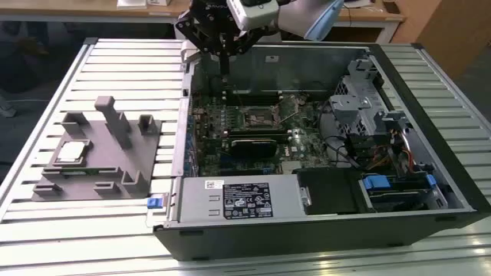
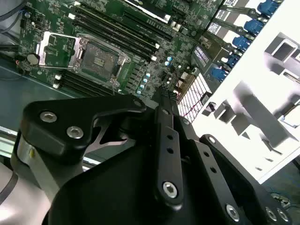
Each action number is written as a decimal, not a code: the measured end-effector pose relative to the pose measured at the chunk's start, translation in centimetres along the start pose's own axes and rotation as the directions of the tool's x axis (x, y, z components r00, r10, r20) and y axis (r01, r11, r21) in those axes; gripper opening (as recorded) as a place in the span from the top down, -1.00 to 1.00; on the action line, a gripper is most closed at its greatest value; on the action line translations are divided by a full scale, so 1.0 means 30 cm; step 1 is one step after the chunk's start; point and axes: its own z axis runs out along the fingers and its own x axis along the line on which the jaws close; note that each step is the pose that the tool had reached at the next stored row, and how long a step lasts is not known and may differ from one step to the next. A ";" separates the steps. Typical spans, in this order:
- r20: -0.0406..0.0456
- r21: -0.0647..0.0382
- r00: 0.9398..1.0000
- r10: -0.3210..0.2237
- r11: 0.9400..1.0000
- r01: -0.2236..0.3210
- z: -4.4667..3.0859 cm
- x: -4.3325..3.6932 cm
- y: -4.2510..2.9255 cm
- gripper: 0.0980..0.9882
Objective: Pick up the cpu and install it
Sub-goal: 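Reach for the cpu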
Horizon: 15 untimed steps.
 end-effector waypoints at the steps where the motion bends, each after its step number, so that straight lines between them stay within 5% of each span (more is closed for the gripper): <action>1: 0.000 0.000 1.000 0.000 1.000 0.000 0.000 0.000 0.000 0.98; 15: 0.000 0.000 1.000 0.000 1.000 0.000 -0.001 0.020 -0.001 0.98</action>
